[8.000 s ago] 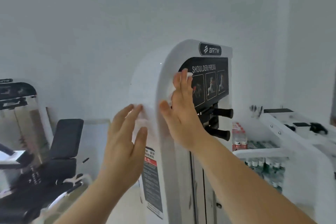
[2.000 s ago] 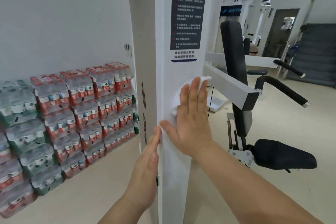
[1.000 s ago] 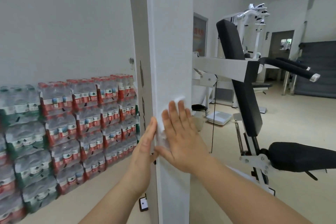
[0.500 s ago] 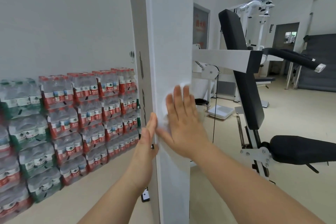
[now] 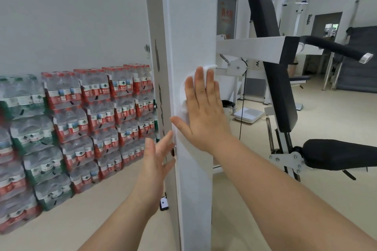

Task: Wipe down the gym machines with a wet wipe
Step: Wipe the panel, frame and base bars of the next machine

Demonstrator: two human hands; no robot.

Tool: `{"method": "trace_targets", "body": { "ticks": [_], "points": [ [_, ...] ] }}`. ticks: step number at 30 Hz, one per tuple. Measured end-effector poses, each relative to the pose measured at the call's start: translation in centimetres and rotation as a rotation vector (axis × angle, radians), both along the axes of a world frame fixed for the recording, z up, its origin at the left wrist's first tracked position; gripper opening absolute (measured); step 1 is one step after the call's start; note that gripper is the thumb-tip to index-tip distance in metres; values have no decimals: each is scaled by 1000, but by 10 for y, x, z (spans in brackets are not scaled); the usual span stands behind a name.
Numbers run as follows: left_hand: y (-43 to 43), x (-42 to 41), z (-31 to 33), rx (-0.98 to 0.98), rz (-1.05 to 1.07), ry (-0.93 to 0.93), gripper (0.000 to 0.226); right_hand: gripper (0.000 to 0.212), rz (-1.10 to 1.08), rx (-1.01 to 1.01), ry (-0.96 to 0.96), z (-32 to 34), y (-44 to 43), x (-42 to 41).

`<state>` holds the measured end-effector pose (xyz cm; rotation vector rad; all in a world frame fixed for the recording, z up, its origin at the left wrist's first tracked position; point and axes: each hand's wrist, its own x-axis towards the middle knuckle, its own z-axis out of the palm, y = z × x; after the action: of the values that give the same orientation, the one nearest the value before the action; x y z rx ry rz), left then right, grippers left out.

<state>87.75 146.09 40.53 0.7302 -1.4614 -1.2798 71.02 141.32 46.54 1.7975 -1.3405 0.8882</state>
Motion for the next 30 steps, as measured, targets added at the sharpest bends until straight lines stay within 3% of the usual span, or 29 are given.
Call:
{"method": "trace_targets", "body": {
  "ticks": [3, 7, 9, 14, 18, 20, 27, 30],
  "points": [
    [7, -2, -22, 21, -34, -62, 92, 95, 23, 27, -52, -42, -1, 5],
    [9, -1, -47, 73, -22, -113, 103, 93, 43, 100, -47, -160, 13, 1],
    [9, -1, -55, 44, -22, -159, 93, 95, 24, 128, -28, -200, 21, -1],
    [5, -1, -64, 43, -19, -112, 81, 89, 51, 84, -89, -175, 12, 8],
    [-1, 3, -73, 38, 46, -69, 89, 89, 86, 0, -160, -104, 1, 14],
    [-3, 6, -85, 62, 69, -75, 92, 92, 77, -24, -159, -104, -2, 16],
    [3, 4, -124, 64, -14, -200, 84, 101, 20, 154, -82, -273, 17, 7],
    [6, 4, -131, 88, 53, -188, 78, 101, 26, 196, -25, -291, 29, 4]
  ]
}}
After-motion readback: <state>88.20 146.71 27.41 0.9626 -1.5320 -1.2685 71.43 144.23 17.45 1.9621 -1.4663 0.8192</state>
